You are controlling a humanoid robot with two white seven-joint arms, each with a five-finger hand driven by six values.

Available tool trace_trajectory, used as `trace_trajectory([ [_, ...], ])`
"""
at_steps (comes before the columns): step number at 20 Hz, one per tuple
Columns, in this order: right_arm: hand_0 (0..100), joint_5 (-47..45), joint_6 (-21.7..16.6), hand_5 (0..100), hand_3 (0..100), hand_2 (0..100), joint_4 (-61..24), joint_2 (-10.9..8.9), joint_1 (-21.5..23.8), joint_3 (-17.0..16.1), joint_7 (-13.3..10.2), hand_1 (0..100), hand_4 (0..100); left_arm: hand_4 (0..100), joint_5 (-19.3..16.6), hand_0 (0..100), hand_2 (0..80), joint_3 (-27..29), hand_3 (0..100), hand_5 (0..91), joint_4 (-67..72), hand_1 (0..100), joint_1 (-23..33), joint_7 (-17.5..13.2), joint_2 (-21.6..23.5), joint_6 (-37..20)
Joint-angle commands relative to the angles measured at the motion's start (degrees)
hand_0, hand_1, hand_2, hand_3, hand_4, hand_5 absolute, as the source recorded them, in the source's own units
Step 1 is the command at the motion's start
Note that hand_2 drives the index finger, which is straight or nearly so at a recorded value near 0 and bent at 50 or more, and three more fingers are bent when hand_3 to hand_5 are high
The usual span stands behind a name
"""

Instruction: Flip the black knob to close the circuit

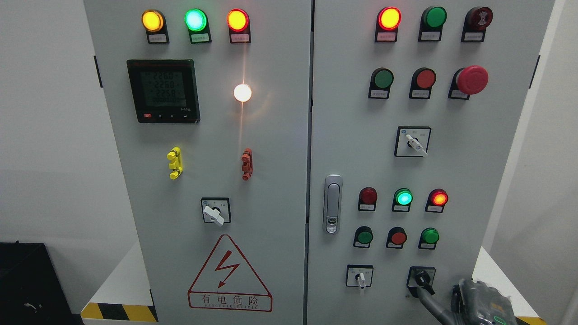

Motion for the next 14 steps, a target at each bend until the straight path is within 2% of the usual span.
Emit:
trace_trajectory([
  [1,0,0.1,-0.2,90,100,90,0.0,0.16,0.7,3.3,0.2,0,92,0,0.0,12,0.0,0.0,0,0.0,0.0,56,0.0,0.0,0.0,0.0],
  [14,0,-0.1,0.2,91,100,90,-2.2,0.16,0.7,6.9,-0.2,0,92,0,0.0,12,0.0,0.0,0,0.0,0.0,56,0.0,0.0,0.0,0.0],
])
